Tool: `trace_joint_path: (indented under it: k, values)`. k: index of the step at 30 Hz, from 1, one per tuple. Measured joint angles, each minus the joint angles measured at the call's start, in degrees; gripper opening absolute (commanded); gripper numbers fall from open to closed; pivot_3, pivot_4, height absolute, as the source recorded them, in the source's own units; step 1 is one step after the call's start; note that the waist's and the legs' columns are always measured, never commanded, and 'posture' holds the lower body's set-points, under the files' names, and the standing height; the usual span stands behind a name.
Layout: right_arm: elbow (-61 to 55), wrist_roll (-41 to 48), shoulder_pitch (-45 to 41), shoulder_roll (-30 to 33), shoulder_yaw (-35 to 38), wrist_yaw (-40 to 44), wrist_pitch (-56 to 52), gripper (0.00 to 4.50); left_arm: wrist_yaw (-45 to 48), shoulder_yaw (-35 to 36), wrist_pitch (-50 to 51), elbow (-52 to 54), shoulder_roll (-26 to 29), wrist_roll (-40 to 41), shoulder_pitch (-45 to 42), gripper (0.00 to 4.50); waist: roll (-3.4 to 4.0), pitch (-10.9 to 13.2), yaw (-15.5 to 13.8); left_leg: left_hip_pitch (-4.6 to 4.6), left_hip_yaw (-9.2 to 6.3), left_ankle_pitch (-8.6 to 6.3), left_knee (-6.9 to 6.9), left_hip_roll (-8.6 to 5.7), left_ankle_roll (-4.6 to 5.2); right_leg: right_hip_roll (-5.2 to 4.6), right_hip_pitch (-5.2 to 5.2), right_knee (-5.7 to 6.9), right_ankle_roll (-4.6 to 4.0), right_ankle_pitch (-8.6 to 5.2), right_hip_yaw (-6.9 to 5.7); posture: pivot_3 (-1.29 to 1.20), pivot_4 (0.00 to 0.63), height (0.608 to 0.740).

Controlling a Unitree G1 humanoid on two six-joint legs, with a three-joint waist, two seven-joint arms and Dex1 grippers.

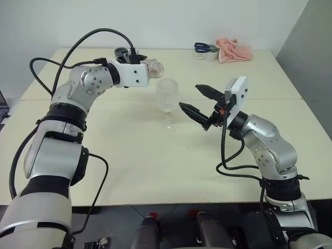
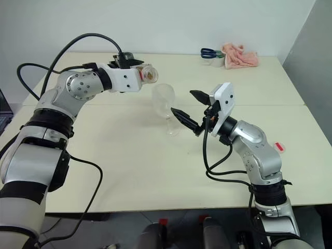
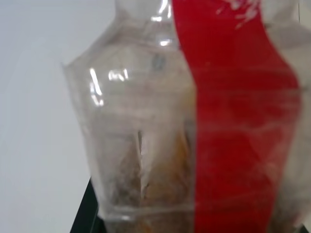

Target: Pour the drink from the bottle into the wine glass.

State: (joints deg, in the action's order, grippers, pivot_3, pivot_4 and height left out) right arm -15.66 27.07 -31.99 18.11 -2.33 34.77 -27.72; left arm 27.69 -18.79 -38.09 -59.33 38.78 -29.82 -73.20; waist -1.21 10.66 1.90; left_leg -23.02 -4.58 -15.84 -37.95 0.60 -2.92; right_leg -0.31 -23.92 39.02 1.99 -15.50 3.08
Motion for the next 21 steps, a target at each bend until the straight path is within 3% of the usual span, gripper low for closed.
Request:
trace_joint_path:
  k: [21]
  values:
    - [-0.43,-0.58,1.15,-0.67,-0.04,-0.08,0.86,4.50,-7.00,-4.03,-3.85,-4.30,1.70,-7.80,-3.70,1.66,0.00,0.00,0.04,0.00,0.01,0.00,-0.04,0.00,0.00,0.00,-0.02,0.07,0.00,0.00,0.00,0.00,0.150,0.740]
